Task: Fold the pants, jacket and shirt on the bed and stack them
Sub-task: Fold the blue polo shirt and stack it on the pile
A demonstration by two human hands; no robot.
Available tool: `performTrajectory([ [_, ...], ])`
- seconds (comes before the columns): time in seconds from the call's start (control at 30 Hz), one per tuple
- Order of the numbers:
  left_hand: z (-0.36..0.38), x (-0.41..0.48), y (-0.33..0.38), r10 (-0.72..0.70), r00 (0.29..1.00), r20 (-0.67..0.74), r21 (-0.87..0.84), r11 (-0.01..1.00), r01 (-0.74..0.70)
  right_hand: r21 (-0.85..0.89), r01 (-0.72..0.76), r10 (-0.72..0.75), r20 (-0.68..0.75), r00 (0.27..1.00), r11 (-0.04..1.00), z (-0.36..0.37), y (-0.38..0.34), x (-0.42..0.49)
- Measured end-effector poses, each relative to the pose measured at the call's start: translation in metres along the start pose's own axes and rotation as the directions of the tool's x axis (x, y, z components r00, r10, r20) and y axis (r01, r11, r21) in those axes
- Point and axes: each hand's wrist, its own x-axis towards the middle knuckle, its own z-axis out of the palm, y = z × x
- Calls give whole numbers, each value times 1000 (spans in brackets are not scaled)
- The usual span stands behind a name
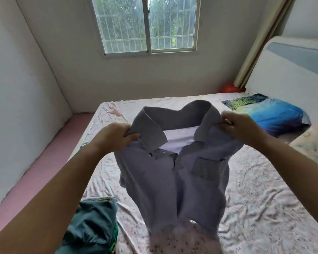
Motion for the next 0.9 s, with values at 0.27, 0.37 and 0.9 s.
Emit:
performTrajectory([
  [0.27,16,-17,3,-210,975,-68,-406,899,165,-13,-105,100,-205,974,994,3,-1,-16],
  [0.37,30,-26,3,-180,984,-10,-435,887,158,-22,-133,133,-26,991,991,13,6,-32],
  [0.9,-36,-148,23,-48,995,85,-721,686,94,233,-175,152,113,982,956,-61,-72,-150],
])
